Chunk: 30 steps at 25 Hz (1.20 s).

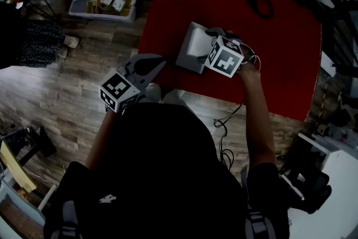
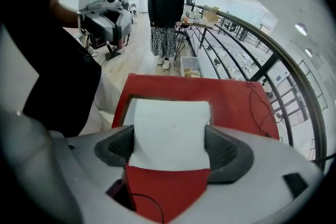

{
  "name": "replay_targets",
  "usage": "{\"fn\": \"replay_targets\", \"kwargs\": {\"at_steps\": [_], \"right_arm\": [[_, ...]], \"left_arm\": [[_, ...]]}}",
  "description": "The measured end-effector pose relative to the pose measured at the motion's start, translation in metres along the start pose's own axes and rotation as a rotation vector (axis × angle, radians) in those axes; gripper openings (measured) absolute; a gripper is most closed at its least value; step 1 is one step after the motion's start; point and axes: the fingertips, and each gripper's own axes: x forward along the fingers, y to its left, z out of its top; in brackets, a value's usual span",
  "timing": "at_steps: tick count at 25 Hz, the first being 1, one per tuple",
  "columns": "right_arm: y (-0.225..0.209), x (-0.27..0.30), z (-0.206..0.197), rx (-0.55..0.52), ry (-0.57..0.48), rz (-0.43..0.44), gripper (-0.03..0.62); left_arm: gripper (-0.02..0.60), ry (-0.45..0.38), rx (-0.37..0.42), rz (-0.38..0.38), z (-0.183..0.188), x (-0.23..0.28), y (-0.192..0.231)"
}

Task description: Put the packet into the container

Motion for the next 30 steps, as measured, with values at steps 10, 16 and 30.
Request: {"fn": "replay_targets", "kwargs": {"at_steps": [10, 16, 30], "right_arm": [[0.006, 0.018, 0.013, 0.028, -0.018, 0.031, 0.436], [0.009, 0.032, 0.009, 0.072, -0.003, 0.038, 0.436], [0.017, 0.063, 0.005, 0.07, 0.019, 0.066, 0.436]], "left_arm": [[0.009, 0.008, -0.005, 0.01, -0.003, -0.002, 0.001], [0.009, 0.011, -0.006, 0.012, -0.005, 0.002, 0.001], [0.009, 0.014, -0.012, 0.028, -0.007, 0.005, 0.002]]}}
